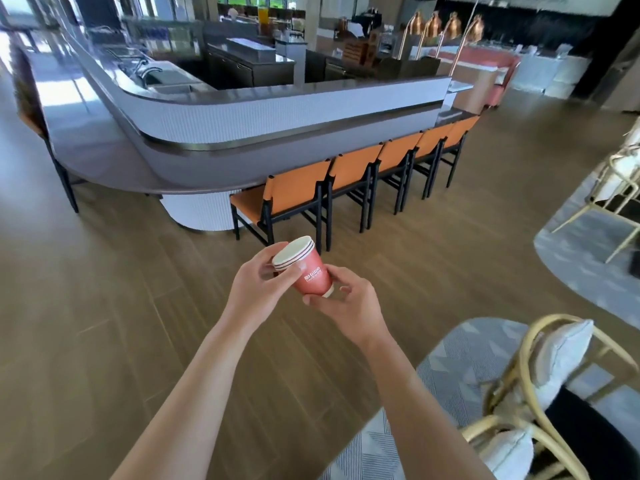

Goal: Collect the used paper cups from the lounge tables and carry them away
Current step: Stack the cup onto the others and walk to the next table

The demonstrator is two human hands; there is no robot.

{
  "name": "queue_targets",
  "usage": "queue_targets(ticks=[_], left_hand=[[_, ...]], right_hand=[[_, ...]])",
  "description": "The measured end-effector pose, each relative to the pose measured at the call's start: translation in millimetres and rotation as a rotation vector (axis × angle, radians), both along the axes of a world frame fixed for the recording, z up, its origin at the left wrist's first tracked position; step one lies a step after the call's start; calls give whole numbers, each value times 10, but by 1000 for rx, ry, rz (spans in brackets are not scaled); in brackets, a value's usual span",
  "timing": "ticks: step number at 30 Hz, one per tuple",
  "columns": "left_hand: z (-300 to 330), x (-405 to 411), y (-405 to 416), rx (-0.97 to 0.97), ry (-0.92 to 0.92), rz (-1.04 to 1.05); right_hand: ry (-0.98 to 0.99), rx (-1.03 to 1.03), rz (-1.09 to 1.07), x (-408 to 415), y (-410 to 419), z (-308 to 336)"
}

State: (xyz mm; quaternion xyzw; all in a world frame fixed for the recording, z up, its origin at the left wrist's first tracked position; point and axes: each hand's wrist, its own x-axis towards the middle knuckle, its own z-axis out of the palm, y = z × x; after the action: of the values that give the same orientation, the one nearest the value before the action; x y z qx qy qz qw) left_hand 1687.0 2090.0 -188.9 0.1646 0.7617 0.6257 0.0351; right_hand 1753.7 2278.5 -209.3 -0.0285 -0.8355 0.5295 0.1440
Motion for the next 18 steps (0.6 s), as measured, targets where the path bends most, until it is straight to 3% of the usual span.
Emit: queue_targets(ticks=[8, 18], left_hand=[[22, -653, 1012, -9, -2, -50], [-47, -1310, 2219, 0, -45, -286]], right_hand=[[39, -17, -31, -581, 1012, -42], [23, -60, -257, -852, 2038, -175]])
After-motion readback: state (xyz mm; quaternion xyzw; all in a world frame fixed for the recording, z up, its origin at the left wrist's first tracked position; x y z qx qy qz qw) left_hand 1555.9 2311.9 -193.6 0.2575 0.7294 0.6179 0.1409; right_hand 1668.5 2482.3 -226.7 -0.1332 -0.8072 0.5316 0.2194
